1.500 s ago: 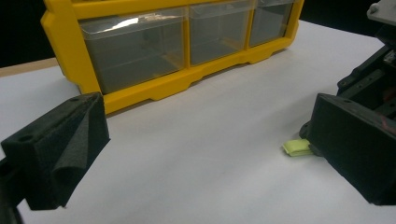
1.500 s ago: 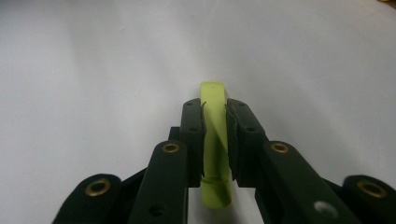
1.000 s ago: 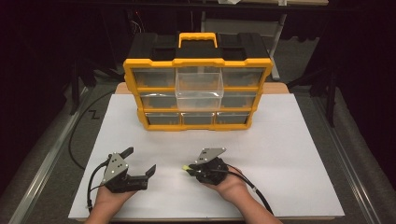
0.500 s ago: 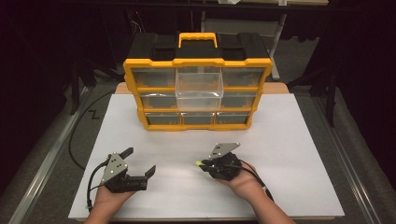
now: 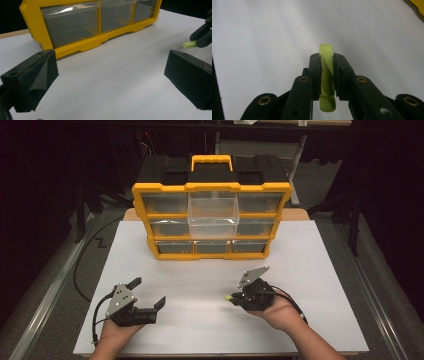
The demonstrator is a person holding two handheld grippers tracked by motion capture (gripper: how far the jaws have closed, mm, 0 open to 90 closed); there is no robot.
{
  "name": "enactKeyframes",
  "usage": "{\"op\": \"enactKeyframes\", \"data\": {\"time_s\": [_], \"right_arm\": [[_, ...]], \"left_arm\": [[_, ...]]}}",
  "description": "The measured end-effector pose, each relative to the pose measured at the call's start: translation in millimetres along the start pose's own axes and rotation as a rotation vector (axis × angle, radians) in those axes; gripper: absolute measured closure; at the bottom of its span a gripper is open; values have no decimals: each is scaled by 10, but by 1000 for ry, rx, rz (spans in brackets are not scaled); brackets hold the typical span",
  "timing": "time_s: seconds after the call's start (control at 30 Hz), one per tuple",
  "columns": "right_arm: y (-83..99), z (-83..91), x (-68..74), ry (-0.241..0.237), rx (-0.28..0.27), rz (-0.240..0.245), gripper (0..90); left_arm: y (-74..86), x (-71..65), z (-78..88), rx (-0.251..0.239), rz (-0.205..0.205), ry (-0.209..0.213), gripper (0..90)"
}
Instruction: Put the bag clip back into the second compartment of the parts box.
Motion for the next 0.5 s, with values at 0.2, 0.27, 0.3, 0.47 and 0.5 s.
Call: {"op": "enactKeyframes", "data": {"time_s": [0.2,0.27,0.3,0.47,0.5], "right_arm": [[2,158,-16,-19,62,-7,791],[-4,218,-22,-25,80,-13,791],[-17,280,-30,-37,88,-16,791],[-67,438,-31,-43,118,-11,791],[-67,438,-31,-43,118,-11,791]], "left_arm": [[0,-19,1,1,-9,10,4],[-1,-24,3,-1,-9,14,4],[-3,-28,4,-5,-8,17,4],[-10,-40,11,-17,-10,23,4],[-11,-41,12,-18,-10,24,4]]}}
Point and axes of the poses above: each handheld gripper's, and its own axes: z roughly backward along the jaws, y roughly out of its underside, x roughly to its left, the point moved 4 cm from there along -z, roughly forward along the jaws, and after that the axes turned 12 degrees about -y, right-handed, at the moved point
